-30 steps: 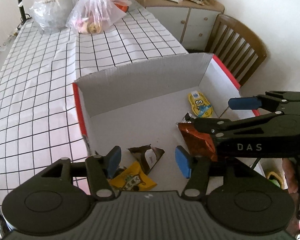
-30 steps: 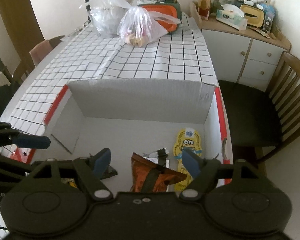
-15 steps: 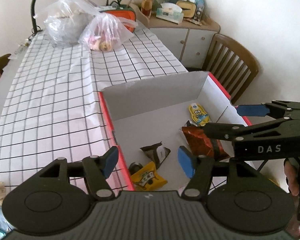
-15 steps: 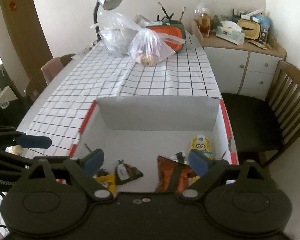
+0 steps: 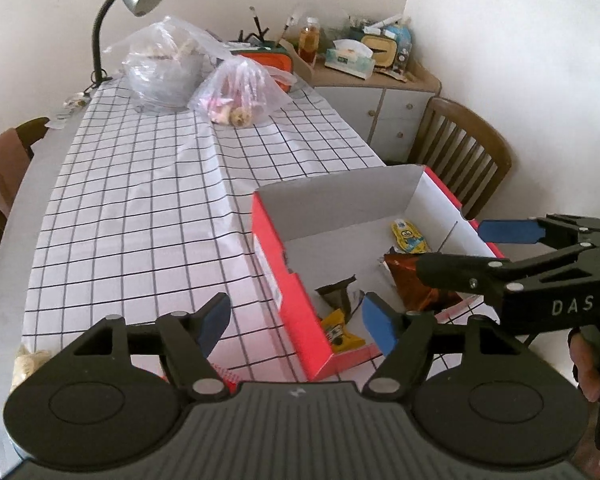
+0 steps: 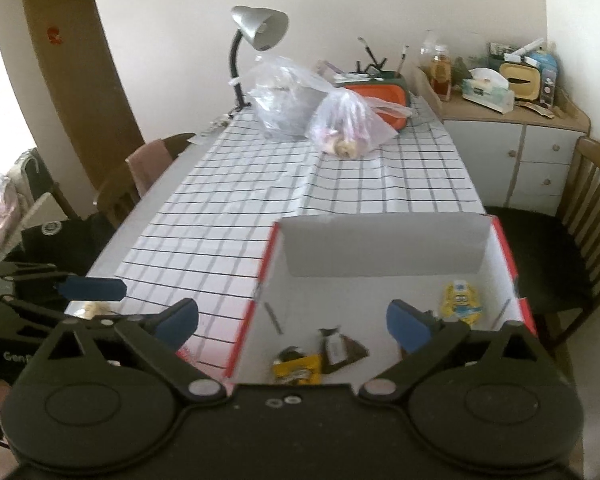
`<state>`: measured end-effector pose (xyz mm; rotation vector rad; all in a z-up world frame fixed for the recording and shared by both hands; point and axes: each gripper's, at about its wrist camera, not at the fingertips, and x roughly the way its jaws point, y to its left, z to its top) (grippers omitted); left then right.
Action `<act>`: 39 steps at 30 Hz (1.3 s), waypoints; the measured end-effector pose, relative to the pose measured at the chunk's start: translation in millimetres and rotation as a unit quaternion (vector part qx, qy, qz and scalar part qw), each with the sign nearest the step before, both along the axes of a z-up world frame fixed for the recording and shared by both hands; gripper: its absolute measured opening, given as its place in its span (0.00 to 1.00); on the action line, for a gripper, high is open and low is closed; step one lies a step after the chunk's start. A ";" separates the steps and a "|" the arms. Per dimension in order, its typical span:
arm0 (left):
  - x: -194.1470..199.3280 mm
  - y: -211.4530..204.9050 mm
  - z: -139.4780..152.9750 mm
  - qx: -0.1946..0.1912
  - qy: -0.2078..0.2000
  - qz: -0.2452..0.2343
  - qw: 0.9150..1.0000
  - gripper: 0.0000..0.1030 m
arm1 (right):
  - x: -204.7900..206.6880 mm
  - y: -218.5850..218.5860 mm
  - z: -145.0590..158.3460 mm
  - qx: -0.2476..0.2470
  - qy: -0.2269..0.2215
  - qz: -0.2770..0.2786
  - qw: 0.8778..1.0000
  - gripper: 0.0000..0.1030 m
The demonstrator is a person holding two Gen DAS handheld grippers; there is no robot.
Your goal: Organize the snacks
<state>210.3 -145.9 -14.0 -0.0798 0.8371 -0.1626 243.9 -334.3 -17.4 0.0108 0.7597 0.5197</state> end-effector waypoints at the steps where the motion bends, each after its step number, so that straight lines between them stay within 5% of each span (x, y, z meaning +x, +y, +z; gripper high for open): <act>1: -3.2 4.5 0.8 -0.002 -0.002 0.001 1.000 0.74 | -3.0 3.7 0.9 0.002 0.000 0.001 1.000 0.98; 22: -61.3 121.0 -17.3 -0.039 0.000 0.034 0.999 0.95 | -52.1 102.1 -10.2 0.013 0.015 0.041 0.999 0.99; 33: -86.6 215.8 -48.9 -0.043 0.041 0.130 0.990 0.95 | -63.8 147.2 -35.0 0.003 0.048 0.046 0.998 0.99; 39: -85.4 252.2 -67.4 -0.038 0.080 0.202 0.975 0.95 | -60.1 163.0 -52.9 -0.001 0.078 0.042 0.996 0.99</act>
